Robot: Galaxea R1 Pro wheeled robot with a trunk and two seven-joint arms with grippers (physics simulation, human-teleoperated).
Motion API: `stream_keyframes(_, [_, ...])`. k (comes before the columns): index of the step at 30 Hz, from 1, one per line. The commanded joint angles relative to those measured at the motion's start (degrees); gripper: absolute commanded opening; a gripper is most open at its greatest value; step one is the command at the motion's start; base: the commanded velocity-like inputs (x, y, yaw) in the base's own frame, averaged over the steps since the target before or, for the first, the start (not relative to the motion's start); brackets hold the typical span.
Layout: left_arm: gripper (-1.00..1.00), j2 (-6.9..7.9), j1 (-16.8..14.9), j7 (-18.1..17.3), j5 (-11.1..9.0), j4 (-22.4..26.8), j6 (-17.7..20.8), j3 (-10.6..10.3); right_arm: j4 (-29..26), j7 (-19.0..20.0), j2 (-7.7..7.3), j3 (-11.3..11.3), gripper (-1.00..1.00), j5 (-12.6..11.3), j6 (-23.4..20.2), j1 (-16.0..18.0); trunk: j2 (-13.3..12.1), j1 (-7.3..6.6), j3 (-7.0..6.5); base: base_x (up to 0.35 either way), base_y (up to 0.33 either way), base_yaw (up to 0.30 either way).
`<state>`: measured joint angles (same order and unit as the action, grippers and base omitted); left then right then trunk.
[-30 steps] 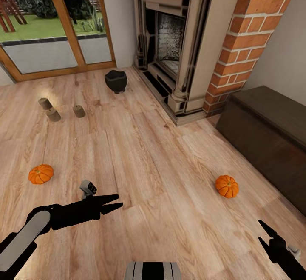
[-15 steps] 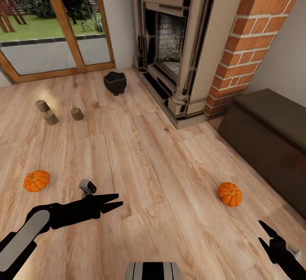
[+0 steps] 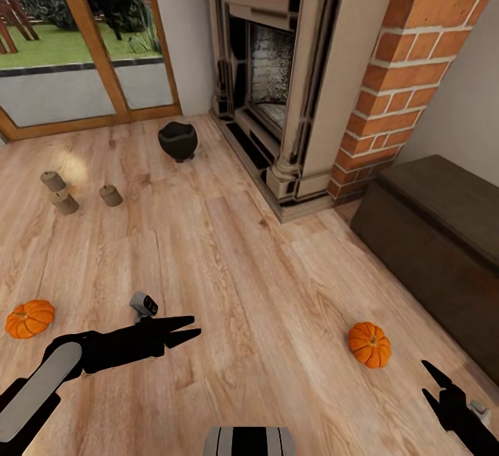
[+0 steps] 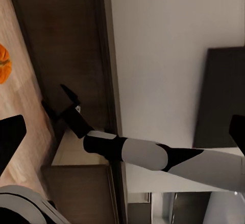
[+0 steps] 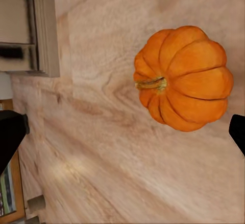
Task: Place each of the two pumpkins and all three candles from the living room inside a cabinet in the living room (use any cabinet), then make sure every cabinet is closed, and position the cauldron so it is next to a table in the living room.
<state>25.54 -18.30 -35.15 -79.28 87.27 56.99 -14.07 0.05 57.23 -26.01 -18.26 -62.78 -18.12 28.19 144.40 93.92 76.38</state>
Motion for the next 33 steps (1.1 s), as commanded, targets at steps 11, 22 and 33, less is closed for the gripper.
stream_keyframes(11, [1.0,0.12,0.0,-0.2,0.0,0.1,0.1,0.0,2.6,-4.9,-0.09,-0.6,1.0,-7.1,-0.5,-0.3,0.0,0.01,0.04,0.038,-0.04,0.0])
stream_keyframes(22, [1.0,0.1,0.0,-0.3,0.0,-0.1,0.1,0.0,2.5,-5.9,-0.01,-0.5,1.0,-7.9,-0.5,-0.3,0.0,0.01,0.04,0.167,0.005,0.0])
stream_keyframes(33, [1.0,0.12,-0.1,-0.2,-0.1,-0.2,0.1,0.1,2.4,-6.0,0.08,-0.4,1.0,-7.8,-0.2,-0.3,0.0,0.01,0.04,0.064,0.085,0.0])
